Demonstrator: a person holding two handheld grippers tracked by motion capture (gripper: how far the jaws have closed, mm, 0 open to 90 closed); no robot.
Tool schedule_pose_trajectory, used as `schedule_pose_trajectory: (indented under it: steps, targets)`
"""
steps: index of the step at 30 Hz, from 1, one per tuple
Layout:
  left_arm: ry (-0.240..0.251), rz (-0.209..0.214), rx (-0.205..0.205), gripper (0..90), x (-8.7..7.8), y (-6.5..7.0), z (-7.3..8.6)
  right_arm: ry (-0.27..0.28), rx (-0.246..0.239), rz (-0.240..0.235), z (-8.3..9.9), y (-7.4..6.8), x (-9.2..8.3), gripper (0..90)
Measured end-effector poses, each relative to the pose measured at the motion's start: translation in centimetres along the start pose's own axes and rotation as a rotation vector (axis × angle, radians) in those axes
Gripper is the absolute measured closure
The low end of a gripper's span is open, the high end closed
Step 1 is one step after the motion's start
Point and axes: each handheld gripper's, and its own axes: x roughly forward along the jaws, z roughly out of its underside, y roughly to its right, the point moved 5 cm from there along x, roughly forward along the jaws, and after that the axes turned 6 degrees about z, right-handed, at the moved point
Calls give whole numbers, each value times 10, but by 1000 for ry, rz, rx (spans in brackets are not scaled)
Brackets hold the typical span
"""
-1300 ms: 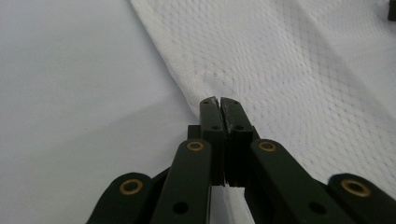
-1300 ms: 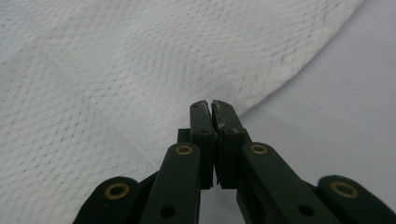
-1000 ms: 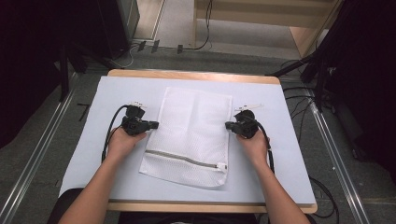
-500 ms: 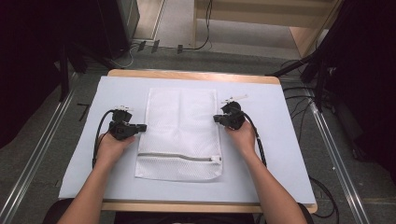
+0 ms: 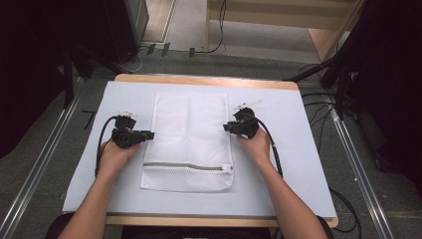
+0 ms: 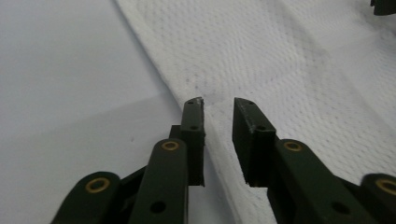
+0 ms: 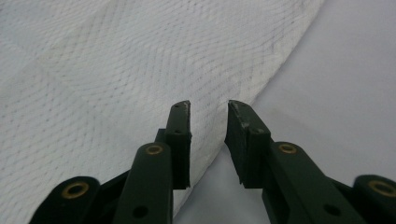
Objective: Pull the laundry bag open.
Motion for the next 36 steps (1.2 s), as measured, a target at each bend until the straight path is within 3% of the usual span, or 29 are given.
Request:
schedule_pose_trajectory:
  steps: [2,7,13,22,32,36]
  targets:
    - [-6,24,-3,677,-1,4,-1,4,-9,-5,2,-1,-4,695]
    - [-6,39,35,582,-2,14,-4,13,-13,-12,6,-4,-14,652]
    - [-19,57,51,510,-2,24,-6,25,-21,-33,11,-8,-23,645]
    - [-40,81,108,457,2,43,-9,32,-47,-63,18,-17,-34,647]
    - [-87,134,198,444,11,72,-11,29,-60,-73,36,-25,-52,646]
    - [-94,162,213,425,16,80,-12,30,-63,-79,44,-28,-59,643]
